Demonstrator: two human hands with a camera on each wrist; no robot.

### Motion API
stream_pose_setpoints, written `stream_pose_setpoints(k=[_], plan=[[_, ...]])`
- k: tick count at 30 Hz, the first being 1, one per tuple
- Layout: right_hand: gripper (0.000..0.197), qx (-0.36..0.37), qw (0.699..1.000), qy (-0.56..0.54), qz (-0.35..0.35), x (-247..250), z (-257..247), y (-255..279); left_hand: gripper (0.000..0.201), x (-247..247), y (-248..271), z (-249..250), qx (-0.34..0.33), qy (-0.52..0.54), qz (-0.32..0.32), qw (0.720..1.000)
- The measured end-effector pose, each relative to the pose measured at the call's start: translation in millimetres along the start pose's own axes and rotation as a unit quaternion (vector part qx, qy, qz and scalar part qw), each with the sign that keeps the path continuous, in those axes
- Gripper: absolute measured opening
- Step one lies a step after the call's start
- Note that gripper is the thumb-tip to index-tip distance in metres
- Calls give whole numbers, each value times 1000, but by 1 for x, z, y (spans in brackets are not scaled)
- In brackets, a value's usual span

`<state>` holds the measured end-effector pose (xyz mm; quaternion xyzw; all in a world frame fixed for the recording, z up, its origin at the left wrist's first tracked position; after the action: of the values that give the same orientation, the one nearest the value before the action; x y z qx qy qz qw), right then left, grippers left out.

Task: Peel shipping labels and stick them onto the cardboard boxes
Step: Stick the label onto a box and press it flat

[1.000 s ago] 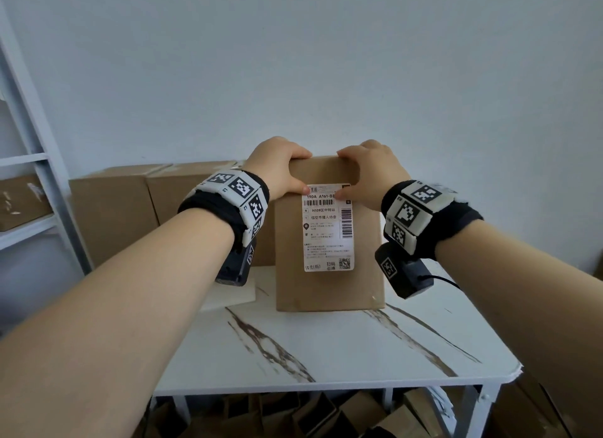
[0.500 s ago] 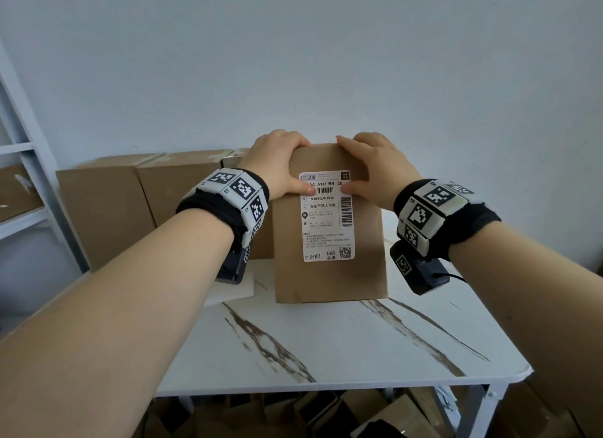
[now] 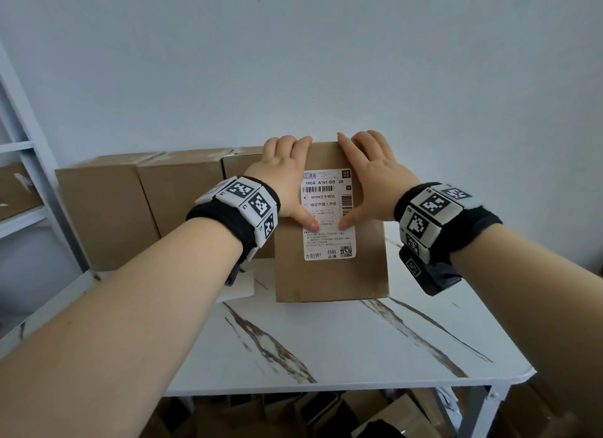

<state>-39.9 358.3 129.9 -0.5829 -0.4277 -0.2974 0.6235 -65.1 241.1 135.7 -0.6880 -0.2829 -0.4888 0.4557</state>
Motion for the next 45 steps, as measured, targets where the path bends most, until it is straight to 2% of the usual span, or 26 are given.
stream_pose_setpoints(k=[6, 17, 31, 36, 45], plan=[[158, -7, 996, 74, -47, -10, -3, 4, 162, -6, 0, 2, 16, -84, -19, 996], [166, 6, 974, 208, -95, -19, -7, 8, 165, -10, 2, 4, 26, -113, -31, 993], [158, -24, 982, 168, -86, -19, -9, 11, 162, -7, 4, 1, 4, -120, -24, 992], [160, -30, 974, 207, -82, -21, -15, 8, 156, -3, 2, -1, -23, -86, -22, 996], [160, -48, 985, 163, -35, -23, -27, 7, 133, 4, -6, -9, -34, 51, -19, 998]])
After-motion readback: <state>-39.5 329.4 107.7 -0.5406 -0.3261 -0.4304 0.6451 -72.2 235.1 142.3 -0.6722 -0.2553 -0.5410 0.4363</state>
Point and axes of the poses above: each hand's wrist, its own y-axis away from the middle knuckle, its own x-axis out of the back of the hand, z = x × y, the point moved 10 cm from there along -y, towards the middle knuckle, and after that the axes turned 2 degrees about x, right-handed, at the moved point
